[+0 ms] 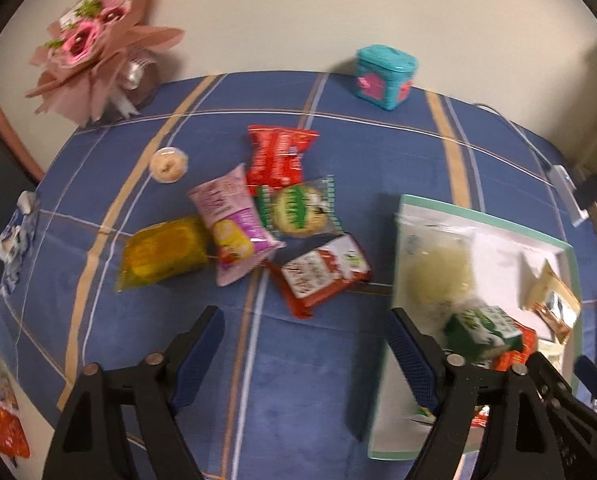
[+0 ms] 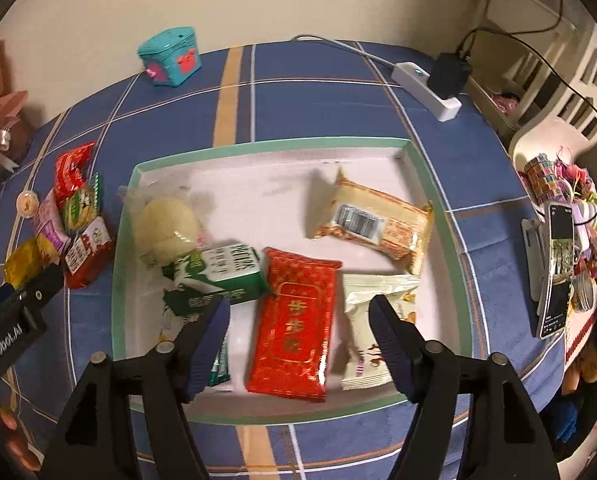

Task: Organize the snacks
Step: 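Withdraw both tools from the tray back over the snack pile, then grasp the yellow wrapped bun with the left gripper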

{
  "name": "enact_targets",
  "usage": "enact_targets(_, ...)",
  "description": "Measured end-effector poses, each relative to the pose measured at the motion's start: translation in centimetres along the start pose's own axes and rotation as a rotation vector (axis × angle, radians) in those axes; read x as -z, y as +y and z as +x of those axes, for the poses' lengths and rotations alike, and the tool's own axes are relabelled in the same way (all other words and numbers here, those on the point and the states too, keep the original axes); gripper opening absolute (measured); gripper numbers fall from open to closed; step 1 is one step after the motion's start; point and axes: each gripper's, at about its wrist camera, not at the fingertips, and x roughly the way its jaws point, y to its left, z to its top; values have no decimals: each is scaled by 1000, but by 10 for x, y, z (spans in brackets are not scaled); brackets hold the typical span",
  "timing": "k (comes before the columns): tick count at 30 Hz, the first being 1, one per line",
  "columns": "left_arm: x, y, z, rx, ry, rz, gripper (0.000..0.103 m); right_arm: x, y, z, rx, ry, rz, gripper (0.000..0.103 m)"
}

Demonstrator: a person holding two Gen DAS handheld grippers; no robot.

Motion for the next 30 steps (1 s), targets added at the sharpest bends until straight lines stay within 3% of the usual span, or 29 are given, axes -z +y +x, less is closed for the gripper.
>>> enact_targets(1,0,3,0,-16,-6,-1,103,0,4,-1,-11,-6,-2,86)
enact_targets(8,-7,31,5,-12,-6,-49,103,-1,27,-5,-73,-53,-26,87)
enact_targets(12,-8,46,8,-30,-9,-69,103,-1,37,-5,-102,-77,-27,99)
enact_targets(23,-14,98,18,-77,23,-154,103,-2,76,2,-78,-82,-87,103)
enact_targets(30,-23,139,28,-95,43,-229,103,-10,99,0,-116,-97,-81,103)
